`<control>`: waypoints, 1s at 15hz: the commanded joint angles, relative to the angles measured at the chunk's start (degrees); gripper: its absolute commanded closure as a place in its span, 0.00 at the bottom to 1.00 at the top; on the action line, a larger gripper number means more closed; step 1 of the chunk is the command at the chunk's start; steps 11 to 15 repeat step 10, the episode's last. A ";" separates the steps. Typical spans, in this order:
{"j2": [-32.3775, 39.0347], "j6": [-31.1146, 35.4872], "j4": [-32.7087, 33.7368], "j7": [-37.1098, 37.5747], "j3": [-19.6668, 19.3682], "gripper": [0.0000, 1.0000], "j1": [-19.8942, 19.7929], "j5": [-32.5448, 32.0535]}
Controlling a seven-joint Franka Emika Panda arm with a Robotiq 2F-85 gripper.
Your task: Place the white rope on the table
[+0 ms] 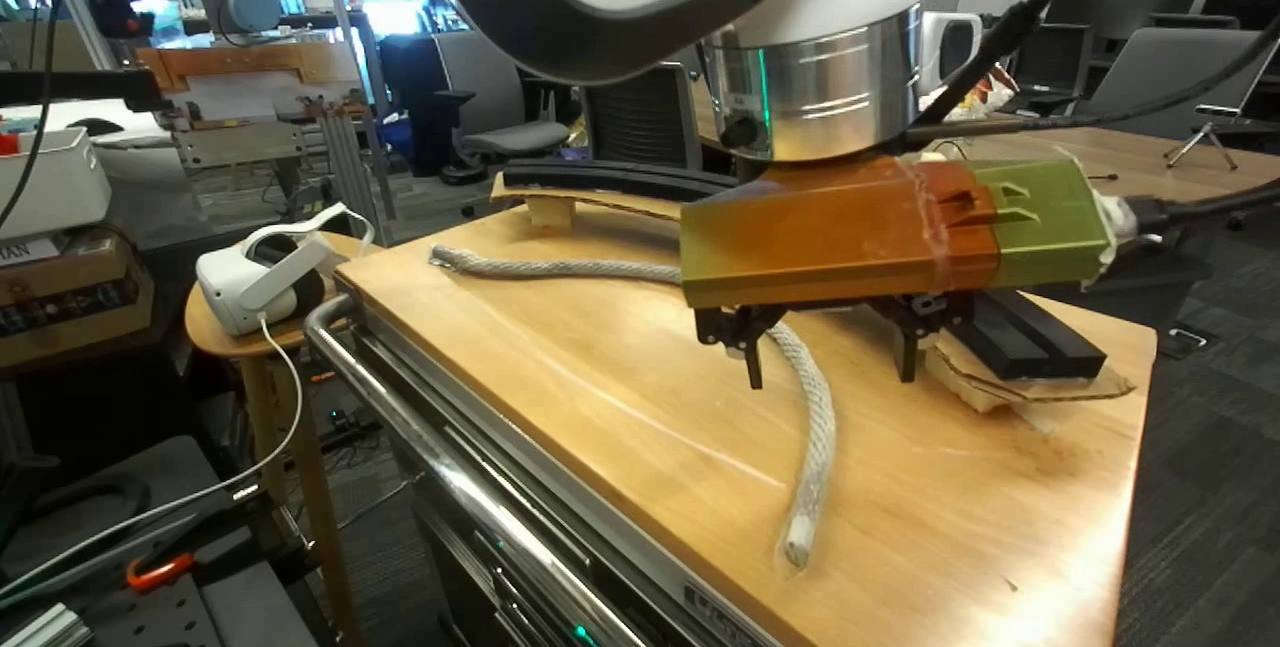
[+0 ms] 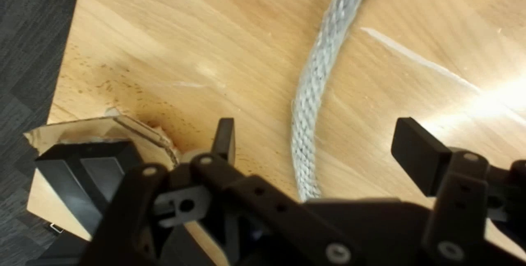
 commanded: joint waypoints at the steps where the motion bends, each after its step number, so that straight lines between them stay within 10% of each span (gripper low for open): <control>1: -0.36 0.00 -0.36 0.30 -3.05 0.04 3.09 -0.26; 15: -3.00 2.40 -1.72 -2.95 -10.07 0.00 3.46 3.31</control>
